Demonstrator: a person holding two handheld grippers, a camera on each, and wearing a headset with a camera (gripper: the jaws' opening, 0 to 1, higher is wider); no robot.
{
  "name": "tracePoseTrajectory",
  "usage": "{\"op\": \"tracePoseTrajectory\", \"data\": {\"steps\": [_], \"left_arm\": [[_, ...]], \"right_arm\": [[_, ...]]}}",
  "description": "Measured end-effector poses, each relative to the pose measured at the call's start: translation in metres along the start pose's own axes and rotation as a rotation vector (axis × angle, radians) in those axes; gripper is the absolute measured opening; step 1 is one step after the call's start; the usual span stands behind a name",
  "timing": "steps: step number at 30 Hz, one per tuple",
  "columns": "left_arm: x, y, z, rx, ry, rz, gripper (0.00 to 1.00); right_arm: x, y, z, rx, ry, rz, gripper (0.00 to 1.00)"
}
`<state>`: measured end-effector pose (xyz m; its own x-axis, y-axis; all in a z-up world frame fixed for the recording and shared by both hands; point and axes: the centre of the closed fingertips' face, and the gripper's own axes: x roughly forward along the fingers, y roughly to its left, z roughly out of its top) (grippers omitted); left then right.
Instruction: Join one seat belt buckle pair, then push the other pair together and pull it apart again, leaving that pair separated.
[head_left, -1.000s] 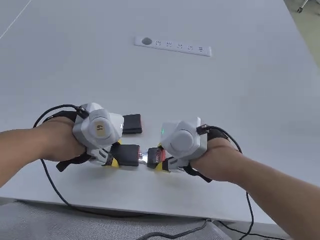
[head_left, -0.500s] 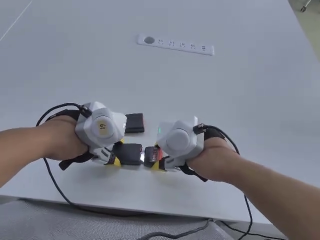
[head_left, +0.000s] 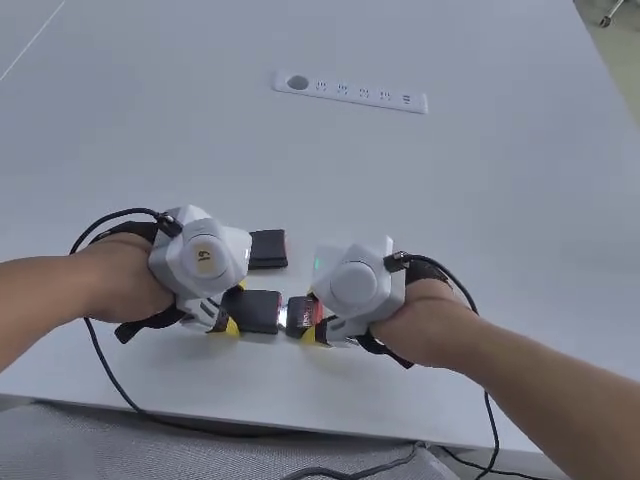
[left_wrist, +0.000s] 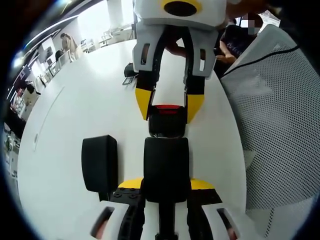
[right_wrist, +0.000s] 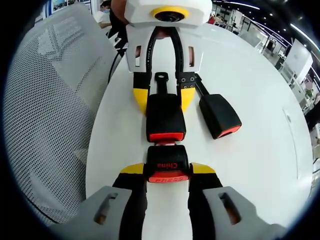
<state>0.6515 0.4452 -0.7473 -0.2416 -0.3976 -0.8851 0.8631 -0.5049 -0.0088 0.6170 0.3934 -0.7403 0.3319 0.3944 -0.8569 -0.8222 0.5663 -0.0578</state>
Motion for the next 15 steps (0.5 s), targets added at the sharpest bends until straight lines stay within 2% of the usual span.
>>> {"op": "tracePoseTrajectory", "data": {"steps": [5,11,15], "left_arm": [[0.0003,0.0009,0.0005,0.0,0.015,-0.004,0.32],[-0.0031,-0.0021,0.0018,-0.008,-0.006,-0.011,0.31],[-0.0043,-0.0023,0.0026,-0.019,-0.005,-0.006,0.3]], "right_arm": [[-0.0006,0.0004,-0.0003,-0.011,-0.001,0.005,0.29],[-0.0012,0.0006,-0.0018,-0.021,0.02,0.005,0.28],[-0.002,0.0003,-0.0031,-0.023,0.022,0.007,0.28]]}}
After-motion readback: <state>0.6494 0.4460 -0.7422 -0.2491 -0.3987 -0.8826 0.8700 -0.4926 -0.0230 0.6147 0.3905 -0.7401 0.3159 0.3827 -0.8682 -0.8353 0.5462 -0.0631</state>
